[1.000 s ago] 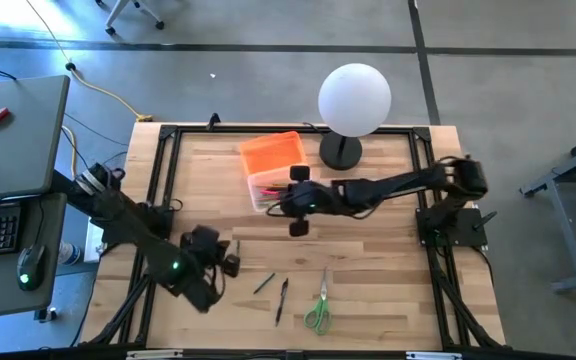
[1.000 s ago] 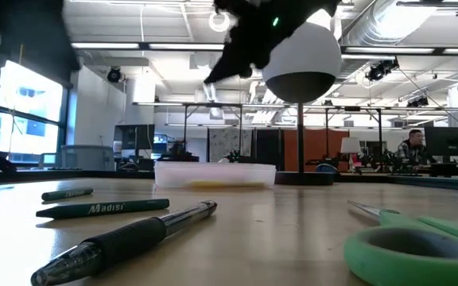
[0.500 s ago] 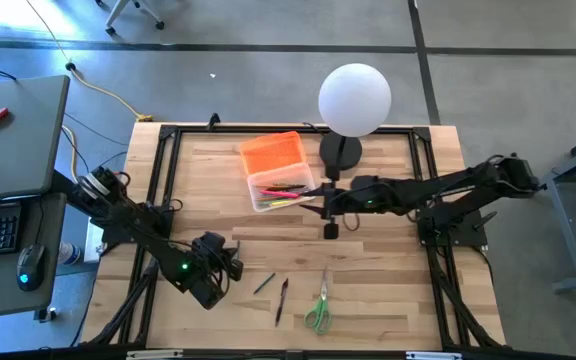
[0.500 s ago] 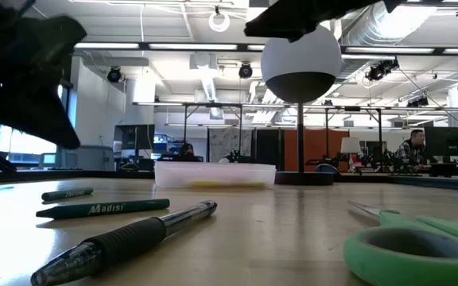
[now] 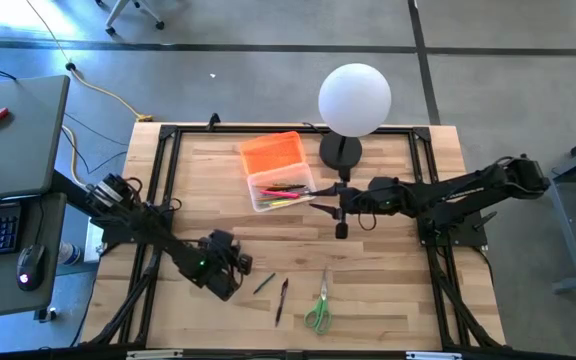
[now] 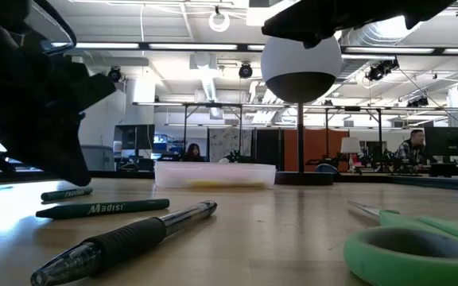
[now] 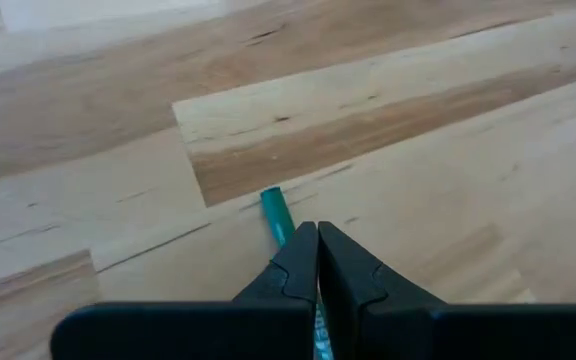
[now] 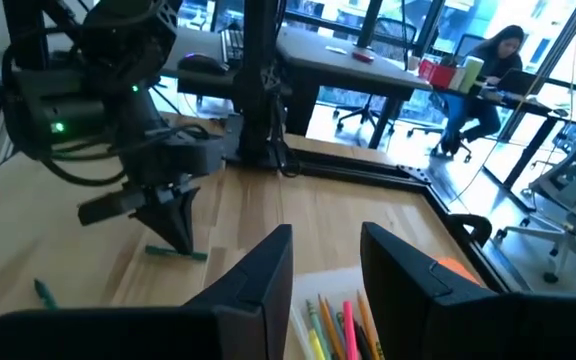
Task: Pick & place school supplies into a supply box
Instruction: Put the top green crayon into the transparent supply box
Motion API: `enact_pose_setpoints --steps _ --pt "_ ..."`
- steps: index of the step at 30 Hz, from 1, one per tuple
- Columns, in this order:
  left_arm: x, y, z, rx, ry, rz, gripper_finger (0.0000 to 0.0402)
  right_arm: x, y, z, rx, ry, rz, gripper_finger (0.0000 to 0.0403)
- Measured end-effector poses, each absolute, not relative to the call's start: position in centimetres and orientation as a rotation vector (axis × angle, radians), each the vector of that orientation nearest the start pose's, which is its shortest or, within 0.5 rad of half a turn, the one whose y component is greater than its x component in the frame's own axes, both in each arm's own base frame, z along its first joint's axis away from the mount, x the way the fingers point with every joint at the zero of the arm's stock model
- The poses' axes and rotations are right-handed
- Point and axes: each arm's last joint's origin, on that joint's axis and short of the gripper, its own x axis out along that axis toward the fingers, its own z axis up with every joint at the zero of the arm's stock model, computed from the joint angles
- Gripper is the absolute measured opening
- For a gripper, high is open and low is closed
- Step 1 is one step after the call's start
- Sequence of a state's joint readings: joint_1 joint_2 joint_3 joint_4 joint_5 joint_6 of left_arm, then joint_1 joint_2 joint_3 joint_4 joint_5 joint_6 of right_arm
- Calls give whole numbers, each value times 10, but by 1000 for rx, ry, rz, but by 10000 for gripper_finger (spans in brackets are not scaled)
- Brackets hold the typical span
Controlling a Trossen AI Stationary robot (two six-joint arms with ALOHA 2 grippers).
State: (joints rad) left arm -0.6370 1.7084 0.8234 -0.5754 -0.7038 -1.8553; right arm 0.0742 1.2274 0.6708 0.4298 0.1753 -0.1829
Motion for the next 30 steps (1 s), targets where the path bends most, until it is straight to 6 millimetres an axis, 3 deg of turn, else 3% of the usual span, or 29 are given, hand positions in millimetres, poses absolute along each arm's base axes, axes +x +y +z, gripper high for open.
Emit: enact_pose_setpoints --steps 6,16,19,30 --pt "229 -141 125 -741 631 943 44 266 15 262 -198 129 -90 99" --pt "240 -147 164 -602 621 874 44 266 15 263 -206 121 -90 99" --pt "240 -147 164 -545 665 845 44 266 15 263 -213 121 -90 99" --pt "246 -139 160 -633 796 857 44 266 15 263 -204 120 -91 99"
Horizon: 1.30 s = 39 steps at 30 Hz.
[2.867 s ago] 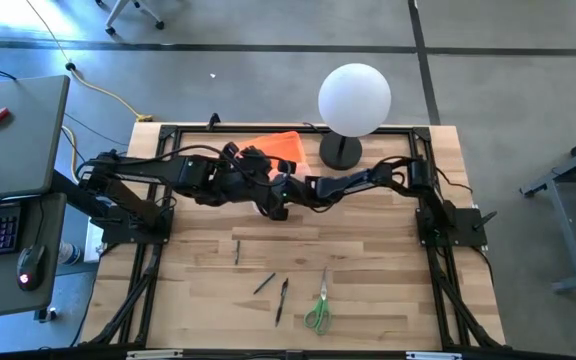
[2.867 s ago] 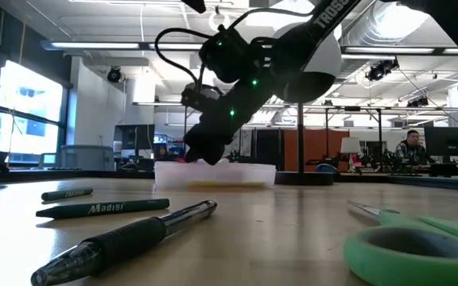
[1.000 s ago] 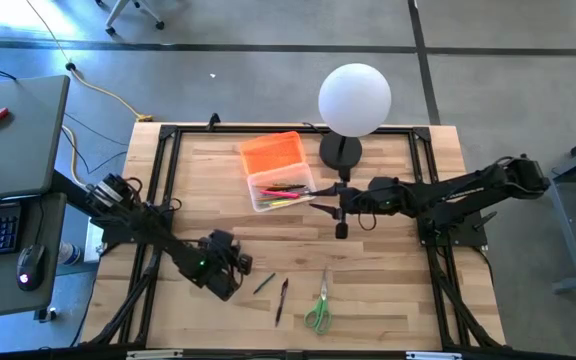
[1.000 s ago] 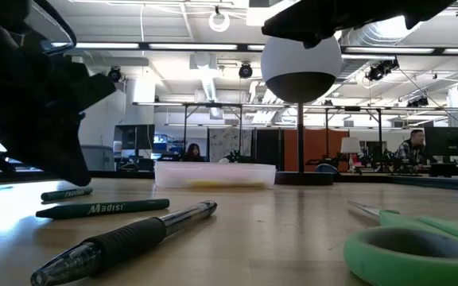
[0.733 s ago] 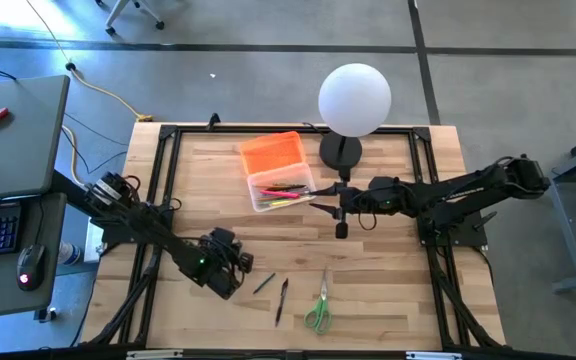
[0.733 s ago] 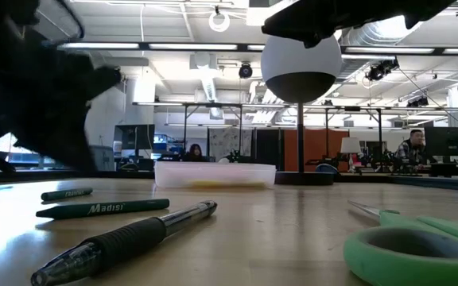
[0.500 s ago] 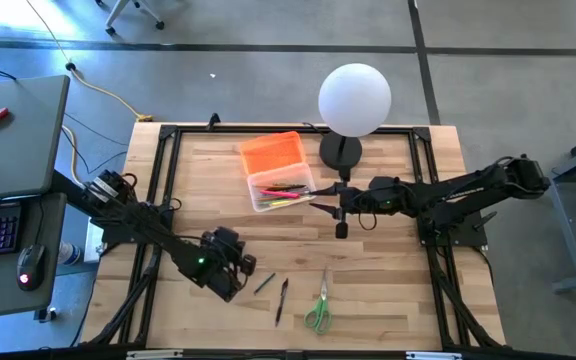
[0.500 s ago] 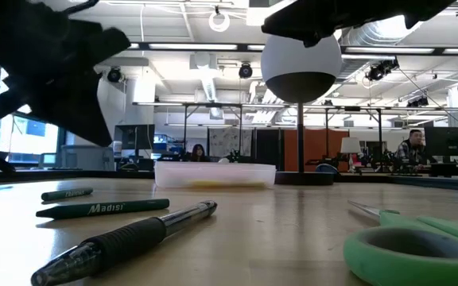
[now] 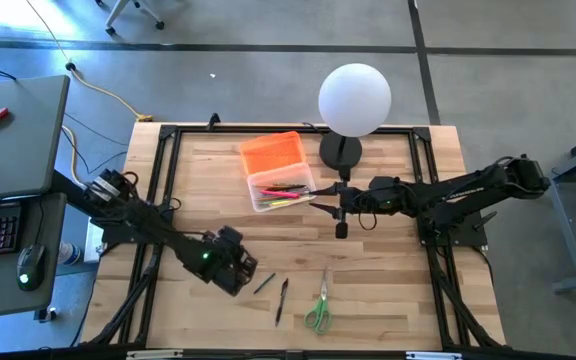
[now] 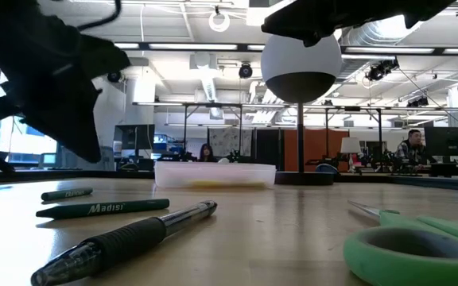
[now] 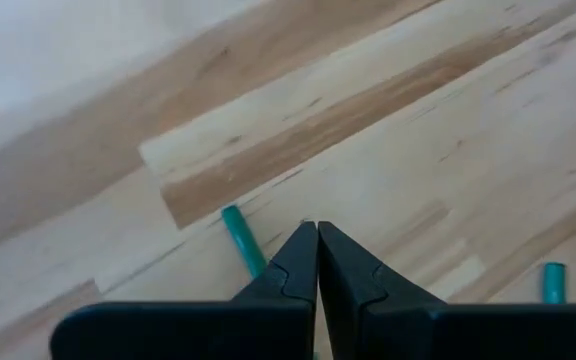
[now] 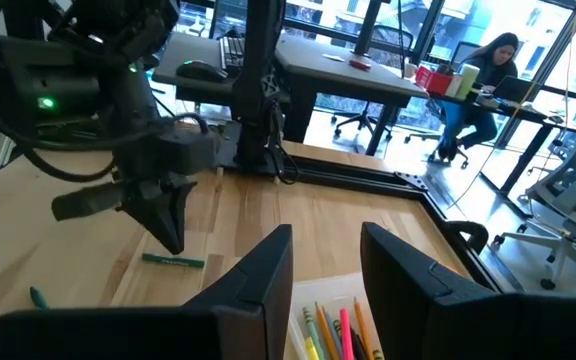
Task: Pick & place school supplies into a supply box
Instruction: Put the top green crayon into the transparent supply box
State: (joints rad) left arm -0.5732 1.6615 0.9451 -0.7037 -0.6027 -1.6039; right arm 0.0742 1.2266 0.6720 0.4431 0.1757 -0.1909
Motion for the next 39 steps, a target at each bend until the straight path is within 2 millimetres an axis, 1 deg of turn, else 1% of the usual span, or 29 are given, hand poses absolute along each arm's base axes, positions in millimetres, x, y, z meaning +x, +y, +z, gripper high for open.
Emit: enact_pose_setpoints --steps 3,6,12,15,17,20,25,29,33,35,39 --pt "249 -132 159 -692 850 882 48 266 15 263 -205 120 -90 99" --pt "252 -124 159 -714 866 914 66 266 15 263 -205 122 -90 99" --pt "252 -113 158 -695 881 969 135 266 15 262 -199 139 -89 99" --pt "252 -113 158 -698 885 973 167 266 15 261 -201 150 -88 99" --pt "253 -114 156 -710 909 968 179 266 15 260 -201 160 -87 99" --pt "253 -118 148 -713 956 963 185 266 15 259 -202 164 -87 99" --pt "256 -123 131 -716 950 1007 186 266 15 259 -200 164 -87 99" --pt "256 -128 120 -750 874 1087 186 266 15 259 -198 168 -87 99" --pt "251 -138 108 -783 717 1161 186 266 15 259 -173 168 -88 99" --pt "248 -143 102 -766 668 1169 186 266 15 259 -174 168 -89 99" --pt "241 -153 91 -709 635 1161 186 266 15 259 -175 168 -89 99"
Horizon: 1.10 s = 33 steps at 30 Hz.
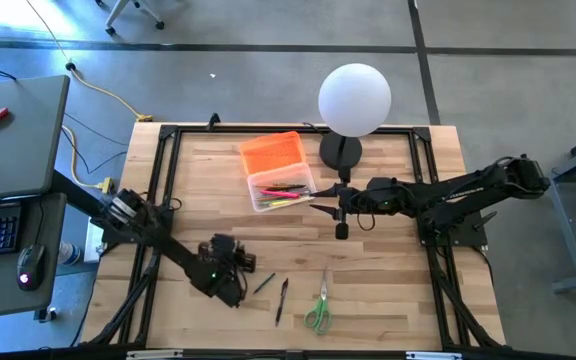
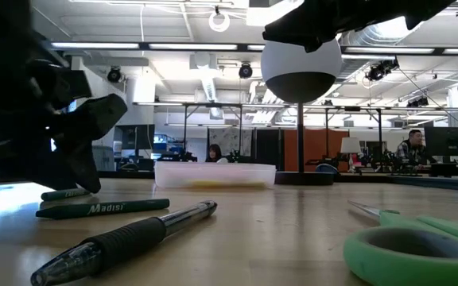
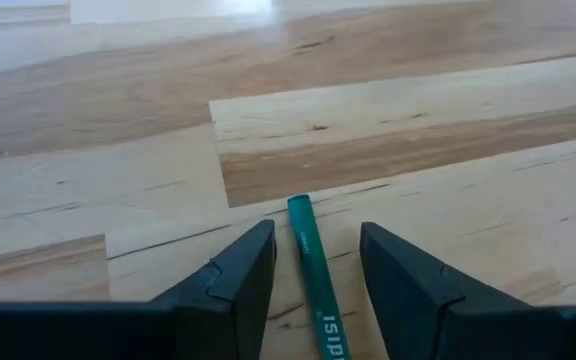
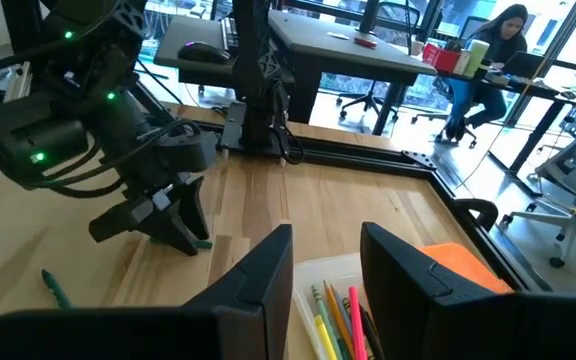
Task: Pick & place school supplies into a supply box
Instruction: Put the top green crayon into the transparent supply box
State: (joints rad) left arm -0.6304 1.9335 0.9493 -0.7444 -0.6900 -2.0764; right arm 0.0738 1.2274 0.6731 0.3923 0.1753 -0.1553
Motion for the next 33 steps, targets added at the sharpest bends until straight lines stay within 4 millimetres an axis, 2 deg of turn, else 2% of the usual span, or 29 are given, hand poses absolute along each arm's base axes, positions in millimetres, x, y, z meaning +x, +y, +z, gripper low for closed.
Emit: enact_pose_setpoints --steps 5,16,29,33 --pt "235 -162 84 -708 556 1152 186 266 14 259 -176 168 -89 99" --pt "234 -164 83 -689 556 1139 186 265 14 257 -178 187 -89 99" --pt "237 -172 64 -547 503 1139 186 264 14 247 -121 287 -90 99" --pt "237 -172 61 -533 491 1151 159 263 14 245 -123 305 -90 99"
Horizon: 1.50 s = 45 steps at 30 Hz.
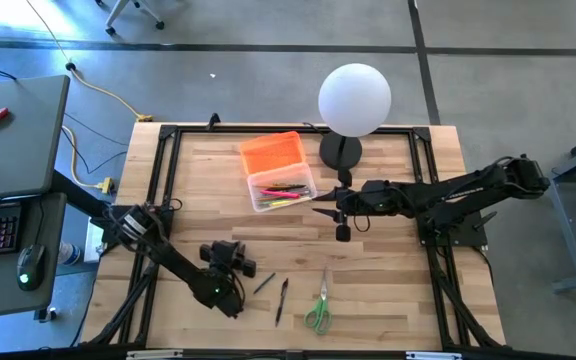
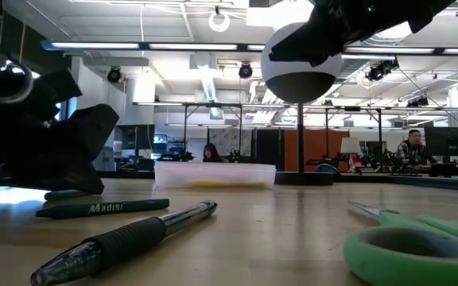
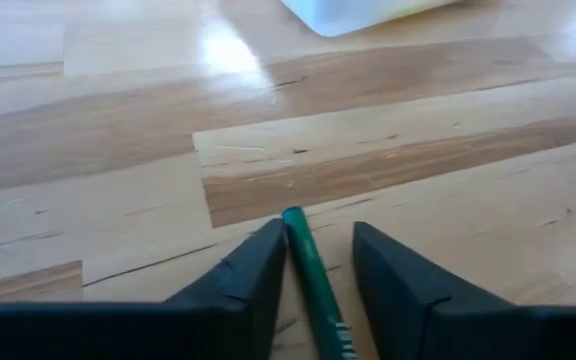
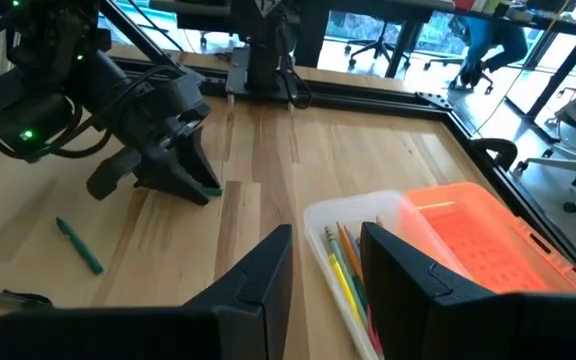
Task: Pick & place school supplies into a supply box
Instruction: Put the top green crayon into the transparent supply box
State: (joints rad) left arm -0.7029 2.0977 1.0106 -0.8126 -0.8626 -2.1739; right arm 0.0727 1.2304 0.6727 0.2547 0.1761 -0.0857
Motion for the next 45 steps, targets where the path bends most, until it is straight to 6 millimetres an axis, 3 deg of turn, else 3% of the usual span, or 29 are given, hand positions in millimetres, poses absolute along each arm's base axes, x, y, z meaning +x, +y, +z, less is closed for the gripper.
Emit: enact_pose_setpoints --steps 7,11,16,20,25,31,37,42,45 --pt "235 -169 60 -500 455 1152 29 263 14 244 -93 308 -94 99" --pt "236 -169 60 -516 412 1150 29 263 14 244 -79 310 -96 99" --pt "243 -172 69 -522 361 1134 63 263 14 244 -55 314 -89 99" --pt "250 -175 85 -529 371 1153 45 263 15 244 -14 313 -79 99" --pt "256 -163 103 -465 349 1193 25 263 15 244 -7 313 -74 99" --pt "271 -140 145 -340 262 1214 31 263 16 243 41 323 -43 99" --pt "289 -95 189 -376 235 1293 26 262 16 240 46 350 -43 99" --pt "308 -56 205 -336 326 1306 27 260 18 234 114 409 -55 99" --pt "330 -32 207 -344 431 1249 34 259 22 227 99 463 -59 99"
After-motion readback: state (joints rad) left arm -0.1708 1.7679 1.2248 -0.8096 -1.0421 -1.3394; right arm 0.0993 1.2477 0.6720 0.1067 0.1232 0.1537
